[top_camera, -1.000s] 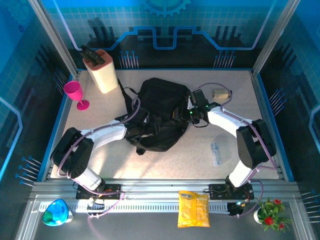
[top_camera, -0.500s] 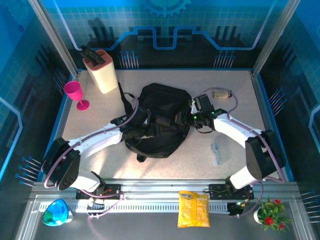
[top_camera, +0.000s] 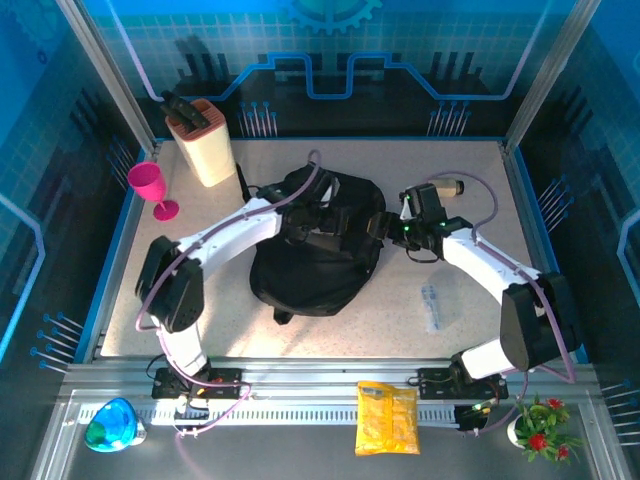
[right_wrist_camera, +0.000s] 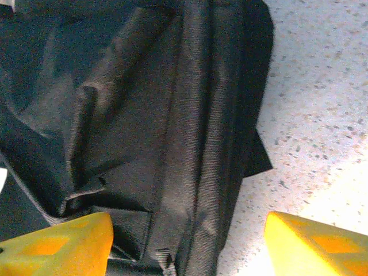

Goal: Pack the student bag
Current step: Unzip the student bag at the center of the table.

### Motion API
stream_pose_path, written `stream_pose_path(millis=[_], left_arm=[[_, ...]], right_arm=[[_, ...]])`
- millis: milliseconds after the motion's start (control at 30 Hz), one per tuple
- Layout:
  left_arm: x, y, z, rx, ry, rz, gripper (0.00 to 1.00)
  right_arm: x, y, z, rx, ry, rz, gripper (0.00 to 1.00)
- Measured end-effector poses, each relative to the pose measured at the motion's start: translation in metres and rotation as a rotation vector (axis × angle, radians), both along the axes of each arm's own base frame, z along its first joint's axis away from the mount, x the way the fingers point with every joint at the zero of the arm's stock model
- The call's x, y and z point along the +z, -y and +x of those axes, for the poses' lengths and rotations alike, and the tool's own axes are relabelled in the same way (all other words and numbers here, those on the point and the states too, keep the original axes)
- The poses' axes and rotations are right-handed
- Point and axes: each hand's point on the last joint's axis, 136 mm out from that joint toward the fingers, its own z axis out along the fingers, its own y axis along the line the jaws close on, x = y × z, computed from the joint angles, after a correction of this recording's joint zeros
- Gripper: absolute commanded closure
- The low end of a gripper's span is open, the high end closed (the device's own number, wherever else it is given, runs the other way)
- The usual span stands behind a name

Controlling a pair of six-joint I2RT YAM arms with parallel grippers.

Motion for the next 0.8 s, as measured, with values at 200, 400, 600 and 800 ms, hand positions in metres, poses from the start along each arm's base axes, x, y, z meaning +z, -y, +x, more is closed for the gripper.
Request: stream_pose_path(millis=[200, 400, 600, 800], left_arm=[[-0.015, 0.020, -0.001, -0.114, -0.008, 0.111, 0.48], [-0.024, 0.030, 0.006, -0.166, -0.001, 0.208, 0.52], [-0.044, 0.028, 0.008, -0.218, -0.055, 0.294, 0.68], [-0.042, 0.025, 0.006, -0.241, -0.064, 0.318, 0.76]], right_arm=[[-0.009, 0.009, -0.003, -0.027, -0.029, 0.007, 0.30], [-0.013, 0.006, -0.003, -0.022, -0.046, 0.032, 0.30], [-0.018, 0.005, -0.005, -0.022, -0.064, 0.041, 0.31], [-0.018, 0.005, -0.005, -0.024, -0.065, 0.043, 0.31]])
